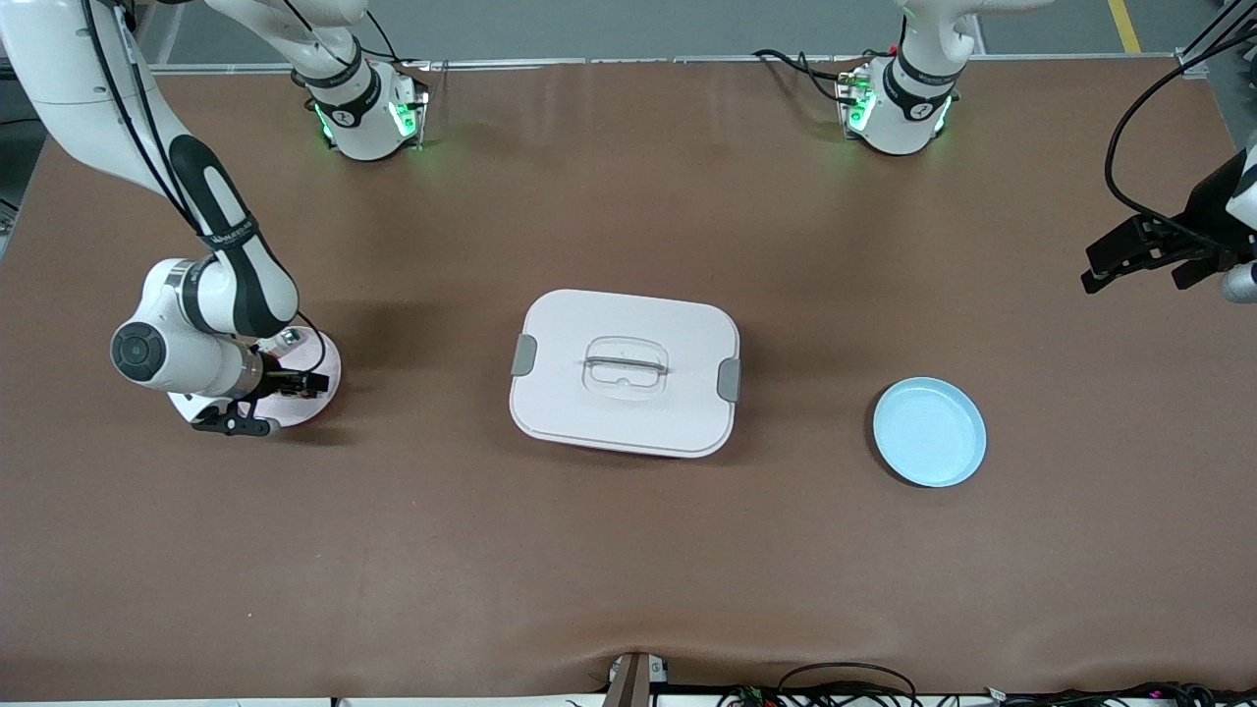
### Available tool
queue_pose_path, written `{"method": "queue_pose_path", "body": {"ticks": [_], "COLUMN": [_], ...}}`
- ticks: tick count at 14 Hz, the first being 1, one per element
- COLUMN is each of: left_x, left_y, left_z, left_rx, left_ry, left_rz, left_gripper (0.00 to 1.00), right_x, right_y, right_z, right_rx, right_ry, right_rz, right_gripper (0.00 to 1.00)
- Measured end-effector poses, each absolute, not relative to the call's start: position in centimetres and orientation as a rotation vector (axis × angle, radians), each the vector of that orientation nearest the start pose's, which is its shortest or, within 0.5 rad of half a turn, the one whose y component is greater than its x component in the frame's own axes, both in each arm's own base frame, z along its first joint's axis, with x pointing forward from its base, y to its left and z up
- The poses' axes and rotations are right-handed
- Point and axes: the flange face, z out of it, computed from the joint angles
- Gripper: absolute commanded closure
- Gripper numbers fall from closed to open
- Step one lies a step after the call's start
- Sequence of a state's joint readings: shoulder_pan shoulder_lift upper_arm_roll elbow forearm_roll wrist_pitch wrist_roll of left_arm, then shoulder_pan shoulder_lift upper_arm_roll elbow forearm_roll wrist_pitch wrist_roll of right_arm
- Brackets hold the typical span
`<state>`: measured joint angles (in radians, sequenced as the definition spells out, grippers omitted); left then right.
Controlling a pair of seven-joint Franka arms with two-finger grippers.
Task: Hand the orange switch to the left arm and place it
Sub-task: 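Close the right gripper on the orange-black switch, then lift the switch with the right gripper while the left gripper approaches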
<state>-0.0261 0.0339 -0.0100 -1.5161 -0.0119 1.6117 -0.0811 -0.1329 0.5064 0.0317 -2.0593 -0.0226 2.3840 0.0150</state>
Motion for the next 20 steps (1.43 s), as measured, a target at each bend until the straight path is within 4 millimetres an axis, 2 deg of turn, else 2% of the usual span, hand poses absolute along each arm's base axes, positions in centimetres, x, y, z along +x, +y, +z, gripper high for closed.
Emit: {"method": "queue_pose_path", "body": {"ticks": [1, 3, 4, 9, 14, 16, 20], "left_x": [56.9, 56.9, 56.9, 56.9, 56.9, 56.9, 56.9], "left_y": [-2.2, -2.2, -2.2, -2.2, -2.2, -2.2, -2.2], "left_z": [63.5, 63.5, 63.5, 63.5, 63.5, 63.5, 63.5], "left_rx": [-3.155, -3.155, -3.155, -3.155, -3.155, -3.155, -3.155], "left_ry": [-0.071, -0.071, -0.071, -0.071, -0.071, -0.071, -0.071], "left_rz": [-0.096, -0.096, -0.096, -0.096, -0.096, -0.096, -0.096], "left_gripper": [0.0, 0.0, 0.0, 0.0, 0.0, 0.0, 0.0], "right_x": [56.8, 56.8, 56.7, 57.5, 59.5, 60.0, 60.3], "right_y": [-5.8, -5.8, -5.7, -6.1, -6.4, -5.7, -2.4], "right_z": [17.1, 17.1, 17.1, 18.2, 21.6, 22.8, 24.5], "right_rx": [-3.115, -3.115, -3.113, -3.106, -3.087, -3.08, -2.998], "right_ry": [0.155, 0.12, 0.107, 0.112, 0.153, 0.208, 0.355], "right_rz": [0.285, 0.287, 0.297, 0.349, 0.476, 0.522, 0.634], "right_gripper": [0.17, 0.78, 1.0, 1.0, 1.0, 1.0, 1.0]}}
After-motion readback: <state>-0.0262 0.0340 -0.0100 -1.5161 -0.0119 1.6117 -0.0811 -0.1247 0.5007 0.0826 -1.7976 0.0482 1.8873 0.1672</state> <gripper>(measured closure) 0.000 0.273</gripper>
